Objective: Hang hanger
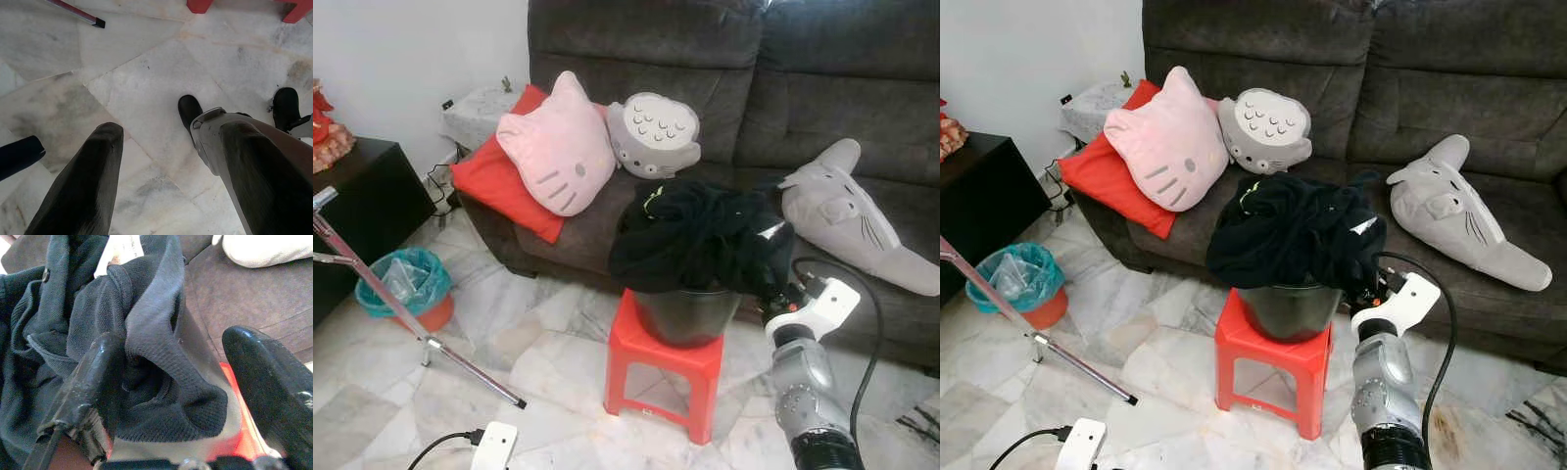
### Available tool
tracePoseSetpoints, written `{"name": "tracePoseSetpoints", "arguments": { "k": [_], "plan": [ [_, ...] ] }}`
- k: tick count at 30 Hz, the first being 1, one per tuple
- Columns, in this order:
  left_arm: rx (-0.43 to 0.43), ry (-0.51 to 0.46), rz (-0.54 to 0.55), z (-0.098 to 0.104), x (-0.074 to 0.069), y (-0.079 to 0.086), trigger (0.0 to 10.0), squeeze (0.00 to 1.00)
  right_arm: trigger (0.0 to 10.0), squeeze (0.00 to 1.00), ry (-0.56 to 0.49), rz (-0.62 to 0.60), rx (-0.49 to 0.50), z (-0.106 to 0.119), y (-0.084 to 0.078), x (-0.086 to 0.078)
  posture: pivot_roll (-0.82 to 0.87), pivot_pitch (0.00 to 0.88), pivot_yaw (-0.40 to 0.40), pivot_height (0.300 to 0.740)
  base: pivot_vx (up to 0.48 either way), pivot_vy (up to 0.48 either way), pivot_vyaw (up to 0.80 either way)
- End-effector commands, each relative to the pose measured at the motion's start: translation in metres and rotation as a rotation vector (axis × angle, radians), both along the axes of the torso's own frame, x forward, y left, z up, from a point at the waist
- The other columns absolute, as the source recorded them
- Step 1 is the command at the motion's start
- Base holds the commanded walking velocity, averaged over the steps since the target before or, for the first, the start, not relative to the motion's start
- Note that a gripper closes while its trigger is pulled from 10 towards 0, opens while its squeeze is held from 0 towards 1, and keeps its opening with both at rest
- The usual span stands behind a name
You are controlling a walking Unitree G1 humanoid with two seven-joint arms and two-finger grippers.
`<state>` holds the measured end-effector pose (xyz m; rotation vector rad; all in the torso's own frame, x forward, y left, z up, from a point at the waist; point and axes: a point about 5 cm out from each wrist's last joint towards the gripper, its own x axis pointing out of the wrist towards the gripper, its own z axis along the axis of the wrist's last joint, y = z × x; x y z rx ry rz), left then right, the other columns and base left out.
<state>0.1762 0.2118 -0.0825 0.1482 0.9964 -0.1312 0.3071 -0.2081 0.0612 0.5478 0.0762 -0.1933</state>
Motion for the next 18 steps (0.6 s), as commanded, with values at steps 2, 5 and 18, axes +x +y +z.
{"name": "tracePoseSetpoints", "arguments": {
  "k": [2, 5, 18],
  "plan": [
    [0.01, 0.003, 0.004, 0.0, -0.001, 0.003, 10.0, 0.0, 10.0, 0.0, -0.003, -0.07, 0.006, 0.0, -0.008, -0.001, -0.07, 0.0, 0.066, 0.74, 0.0, 0.0, 0.0],
    [0.01, 0.004, -0.001, 0.0, 0.0, 0.003, 10.0, 0.0, 10.0, 0.0, 0.007, -0.17, 0.016, 0.0, -0.022, -0.004, -0.08, 0.0, 0.068, 0.74, 0.0, 0.0, 0.0],
    [0.011, 0.003, -0.001, 0.0, 0.0, 0.004, 10.0, 0.0, 10.0, 0.0, 0.016, -0.301, 0.017, 0.0, -0.04, -0.009, -0.07, 0.0, 0.068, 0.74, 0.0, 0.0, 0.0]
  ]
}}
